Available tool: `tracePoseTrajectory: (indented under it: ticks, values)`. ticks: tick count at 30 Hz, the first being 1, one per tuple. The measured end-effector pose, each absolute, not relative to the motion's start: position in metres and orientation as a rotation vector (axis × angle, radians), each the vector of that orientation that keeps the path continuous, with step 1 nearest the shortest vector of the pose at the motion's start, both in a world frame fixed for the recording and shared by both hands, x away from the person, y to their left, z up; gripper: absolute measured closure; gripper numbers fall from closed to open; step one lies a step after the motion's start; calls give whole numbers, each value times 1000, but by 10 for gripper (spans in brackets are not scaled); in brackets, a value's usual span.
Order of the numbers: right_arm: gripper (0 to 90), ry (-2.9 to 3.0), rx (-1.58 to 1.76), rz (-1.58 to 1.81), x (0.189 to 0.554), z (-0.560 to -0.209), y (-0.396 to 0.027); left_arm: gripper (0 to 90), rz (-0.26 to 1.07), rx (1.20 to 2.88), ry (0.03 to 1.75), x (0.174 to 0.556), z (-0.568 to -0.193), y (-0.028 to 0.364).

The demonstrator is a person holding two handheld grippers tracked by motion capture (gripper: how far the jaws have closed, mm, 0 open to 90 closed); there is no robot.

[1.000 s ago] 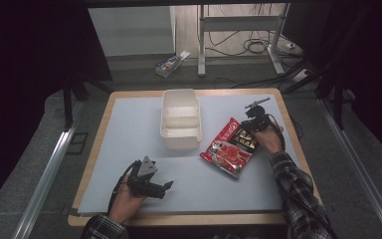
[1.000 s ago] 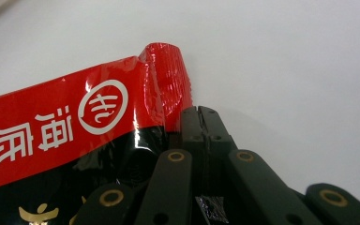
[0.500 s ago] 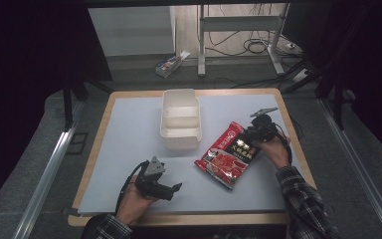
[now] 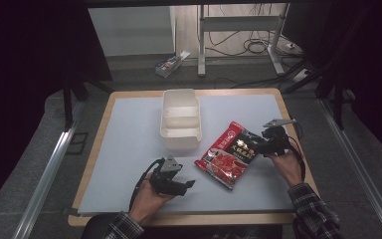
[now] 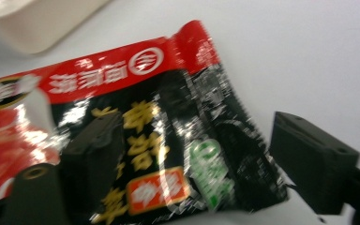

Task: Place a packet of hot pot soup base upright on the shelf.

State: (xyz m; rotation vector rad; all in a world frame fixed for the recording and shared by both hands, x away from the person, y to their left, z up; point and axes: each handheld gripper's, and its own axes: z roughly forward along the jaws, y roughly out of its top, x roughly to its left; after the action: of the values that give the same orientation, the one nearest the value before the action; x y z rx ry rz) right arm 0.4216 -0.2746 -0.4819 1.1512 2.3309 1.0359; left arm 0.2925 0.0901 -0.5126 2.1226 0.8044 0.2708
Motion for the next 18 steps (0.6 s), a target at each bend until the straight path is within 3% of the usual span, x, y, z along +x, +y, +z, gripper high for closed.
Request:
tracePoseTrajectory:
  ticks: [6, 14, 18]
  values:
    - [4, 2324, 1163, 1097, 402, -479, -279, 572, 224, 2086, 772, 303, -504, 77]
    - [0, 2341, 1117, 1066, 378, -485, -283, 837, 222, 2084, 735, 323, -508, 46]
    - [0, 2373, 1099, 1041, 370, -490, -285, 897, 206, 2070, 742, 332, -514, 35]
